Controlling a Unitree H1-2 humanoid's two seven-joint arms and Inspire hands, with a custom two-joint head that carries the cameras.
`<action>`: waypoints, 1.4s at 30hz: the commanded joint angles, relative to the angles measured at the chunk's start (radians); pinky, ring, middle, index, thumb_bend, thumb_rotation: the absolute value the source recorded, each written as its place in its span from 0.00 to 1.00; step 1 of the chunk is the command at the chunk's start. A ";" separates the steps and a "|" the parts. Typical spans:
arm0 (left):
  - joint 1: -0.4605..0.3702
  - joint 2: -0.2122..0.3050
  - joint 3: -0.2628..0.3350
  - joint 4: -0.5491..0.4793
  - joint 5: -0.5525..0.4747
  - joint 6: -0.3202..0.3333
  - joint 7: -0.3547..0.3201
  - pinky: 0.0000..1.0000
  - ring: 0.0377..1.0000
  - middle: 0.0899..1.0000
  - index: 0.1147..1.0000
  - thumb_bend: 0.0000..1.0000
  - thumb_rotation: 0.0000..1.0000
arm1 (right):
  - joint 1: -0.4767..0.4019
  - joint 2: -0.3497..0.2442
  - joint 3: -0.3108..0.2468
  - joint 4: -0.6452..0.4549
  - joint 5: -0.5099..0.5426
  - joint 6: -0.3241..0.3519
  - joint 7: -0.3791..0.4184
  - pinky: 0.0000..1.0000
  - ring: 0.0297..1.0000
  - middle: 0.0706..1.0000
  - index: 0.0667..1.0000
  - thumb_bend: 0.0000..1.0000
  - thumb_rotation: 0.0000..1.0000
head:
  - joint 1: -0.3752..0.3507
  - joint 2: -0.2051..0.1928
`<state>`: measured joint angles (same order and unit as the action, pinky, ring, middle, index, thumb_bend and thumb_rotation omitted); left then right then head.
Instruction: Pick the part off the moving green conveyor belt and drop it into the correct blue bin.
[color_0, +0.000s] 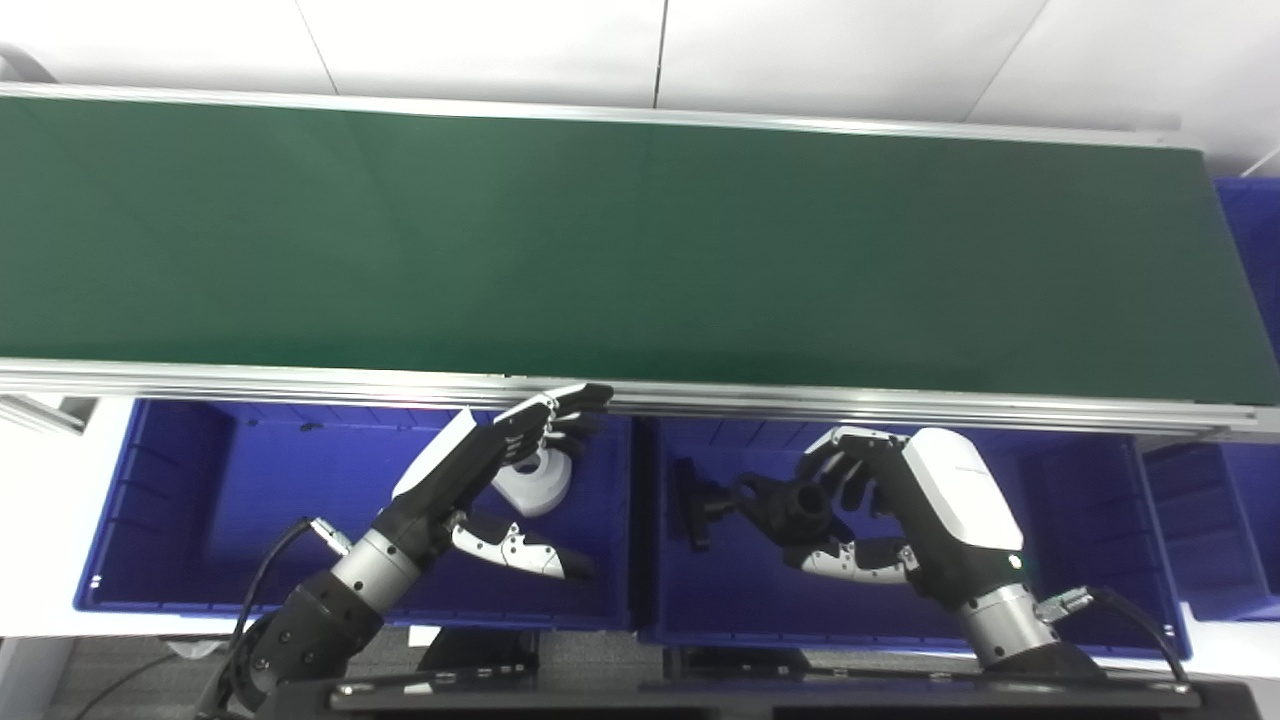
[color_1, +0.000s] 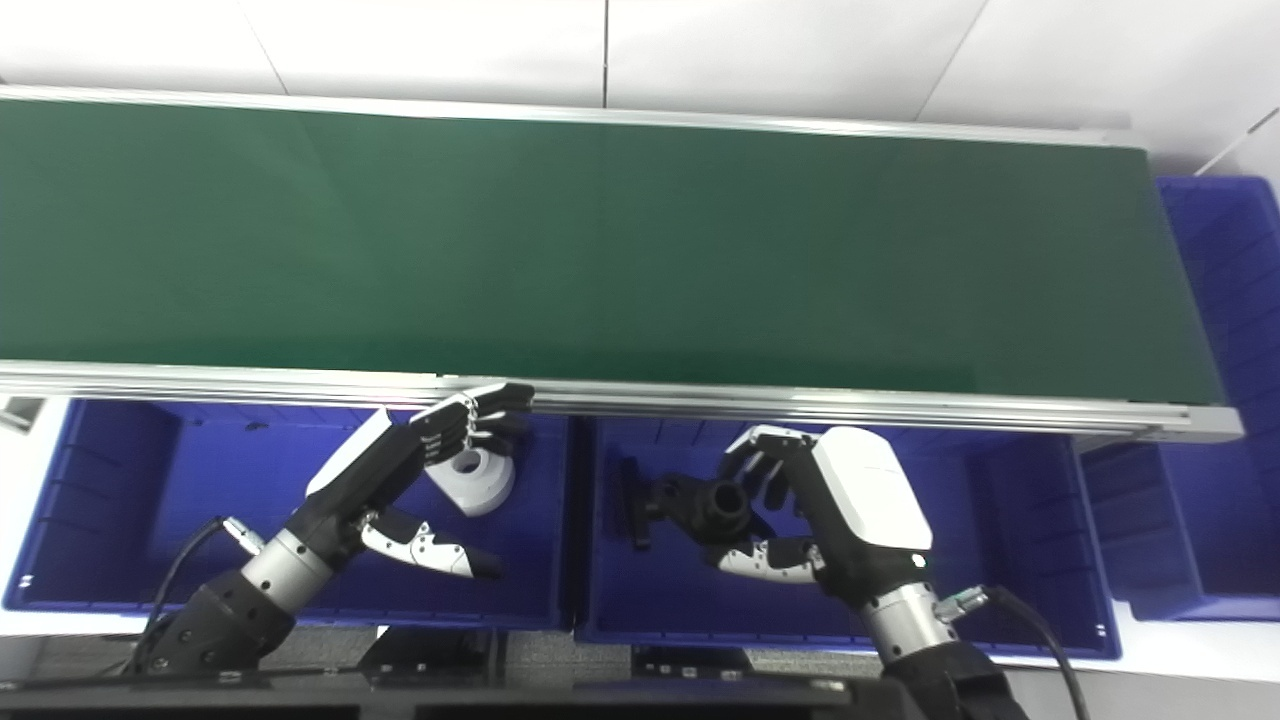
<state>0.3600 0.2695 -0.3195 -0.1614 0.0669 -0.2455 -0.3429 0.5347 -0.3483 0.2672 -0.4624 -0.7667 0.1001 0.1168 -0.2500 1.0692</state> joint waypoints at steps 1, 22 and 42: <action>-0.006 0.008 0.006 -0.026 -0.009 -0.005 -0.003 0.73 0.81 0.85 0.85 0.85 0.21 | -0.002 -0.008 -0.007 0.003 -0.011 -0.030 -0.005 0.21 0.39 0.45 0.45 0.52 0.00 | -0.008 0.004; 0.002 0.014 0.028 -0.034 -0.042 0.012 -0.024 0.73 0.80 0.85 0.85 0.86 0.18 | -0.031 0.052 0.057 -0.055 -0.042 0.086 0.145 0.98 1.00 1.00 0.97 0.70 0.76 | 0.004 -0.012; 0.012 0.023 0.033 -0.006 -0.062 -0.009 -0.034 0.73 0.81 0.86 0.86 0.87 0.19 | 0.003 0.130 0.092 -0.013 0.250 -0.063 0.049 0.78 0.91 0.97 0.99 0.85 0.56 | 0.040 -0.055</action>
<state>0.3693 0.2914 -0.2920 -0.1534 0.0265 -0.2235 -0.3785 0.5383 -0.2156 0.3627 -0.4563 -0.5344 0.1060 0.1857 -0.2102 1.0124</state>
